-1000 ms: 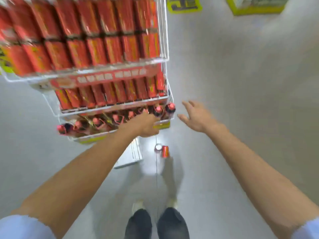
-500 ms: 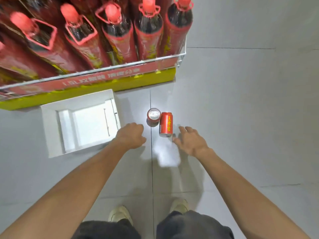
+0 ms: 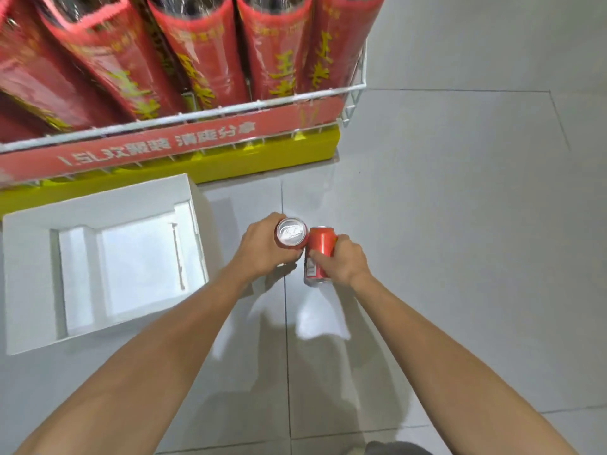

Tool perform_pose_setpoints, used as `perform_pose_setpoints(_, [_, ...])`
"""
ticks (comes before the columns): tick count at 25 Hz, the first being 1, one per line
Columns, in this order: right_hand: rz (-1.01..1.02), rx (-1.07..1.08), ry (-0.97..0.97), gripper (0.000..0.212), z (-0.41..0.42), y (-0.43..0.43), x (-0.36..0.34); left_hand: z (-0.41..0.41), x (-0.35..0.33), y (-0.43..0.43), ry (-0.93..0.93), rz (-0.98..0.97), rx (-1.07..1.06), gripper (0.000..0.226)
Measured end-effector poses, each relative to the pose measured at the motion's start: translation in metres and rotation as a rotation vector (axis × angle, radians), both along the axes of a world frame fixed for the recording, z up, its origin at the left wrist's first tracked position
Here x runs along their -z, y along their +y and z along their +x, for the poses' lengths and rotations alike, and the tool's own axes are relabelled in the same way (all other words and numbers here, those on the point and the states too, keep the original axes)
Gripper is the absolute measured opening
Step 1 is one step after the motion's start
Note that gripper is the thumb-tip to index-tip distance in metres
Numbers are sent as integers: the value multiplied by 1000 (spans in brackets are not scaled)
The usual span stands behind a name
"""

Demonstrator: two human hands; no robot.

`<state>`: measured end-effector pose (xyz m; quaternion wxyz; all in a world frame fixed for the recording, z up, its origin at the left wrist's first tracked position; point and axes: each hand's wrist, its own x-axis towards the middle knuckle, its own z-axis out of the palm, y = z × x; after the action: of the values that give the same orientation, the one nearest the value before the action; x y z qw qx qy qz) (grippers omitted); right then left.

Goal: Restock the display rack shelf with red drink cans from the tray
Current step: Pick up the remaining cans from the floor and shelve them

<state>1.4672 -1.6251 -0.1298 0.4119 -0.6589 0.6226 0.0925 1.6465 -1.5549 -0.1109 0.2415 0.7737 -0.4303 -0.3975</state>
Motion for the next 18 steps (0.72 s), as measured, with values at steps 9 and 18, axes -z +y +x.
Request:
perform_pose_setpoints(9, [-53, 177, -461, 67, 11, 10, -330, 46, -334, 12, 254, -97, -2, 44])
perform_pose_setpoints(18, [-282, 73, -717, 50, 68, -8, -854, 105, -861, 17, 289, -440, -87, 38])
